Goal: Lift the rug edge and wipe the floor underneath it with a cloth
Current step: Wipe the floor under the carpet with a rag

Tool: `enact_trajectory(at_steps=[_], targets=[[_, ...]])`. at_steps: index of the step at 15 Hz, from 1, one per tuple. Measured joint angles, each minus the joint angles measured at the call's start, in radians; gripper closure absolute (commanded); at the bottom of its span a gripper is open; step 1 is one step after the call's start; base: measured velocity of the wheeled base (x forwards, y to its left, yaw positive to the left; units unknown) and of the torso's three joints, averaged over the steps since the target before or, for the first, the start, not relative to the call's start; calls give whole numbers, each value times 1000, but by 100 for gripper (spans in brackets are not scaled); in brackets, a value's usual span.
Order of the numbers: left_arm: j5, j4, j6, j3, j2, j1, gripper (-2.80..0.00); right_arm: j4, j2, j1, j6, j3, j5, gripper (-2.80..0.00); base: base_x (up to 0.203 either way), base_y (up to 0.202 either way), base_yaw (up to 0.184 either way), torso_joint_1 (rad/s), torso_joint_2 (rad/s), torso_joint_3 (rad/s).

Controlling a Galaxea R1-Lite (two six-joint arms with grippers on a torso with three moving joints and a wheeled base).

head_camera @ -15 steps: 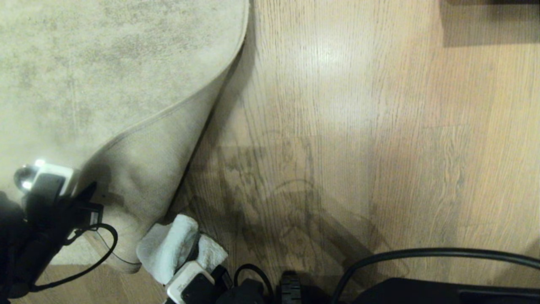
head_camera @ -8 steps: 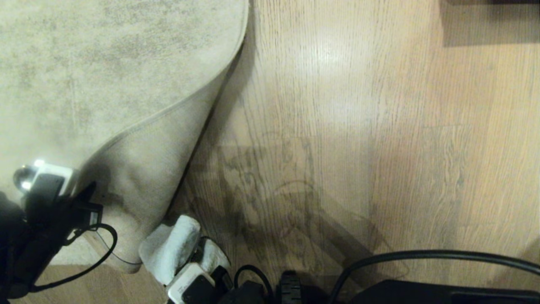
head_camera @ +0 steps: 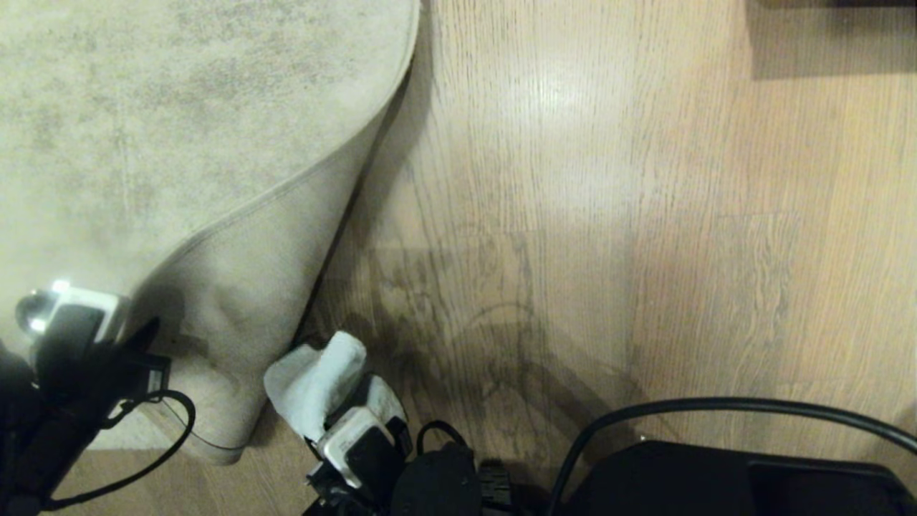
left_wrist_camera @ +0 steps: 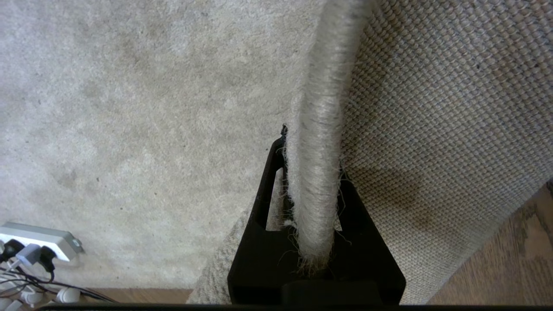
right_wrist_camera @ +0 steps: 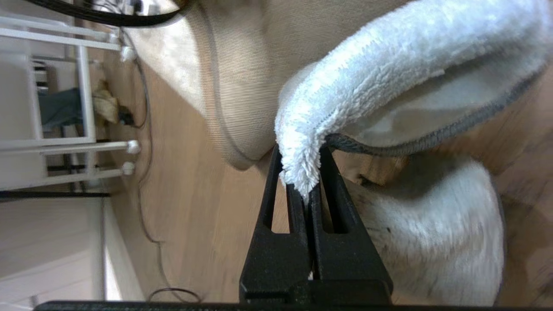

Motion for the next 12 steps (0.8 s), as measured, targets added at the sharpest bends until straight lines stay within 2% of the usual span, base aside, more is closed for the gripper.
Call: enact_trajectory(at_steps=[12], targets=[[1, 1, 3, 3, -6, 0, 0, -1, 53, -132, -7, -29, 3, 0, 0, 0, 0, 0, 0, 0]])
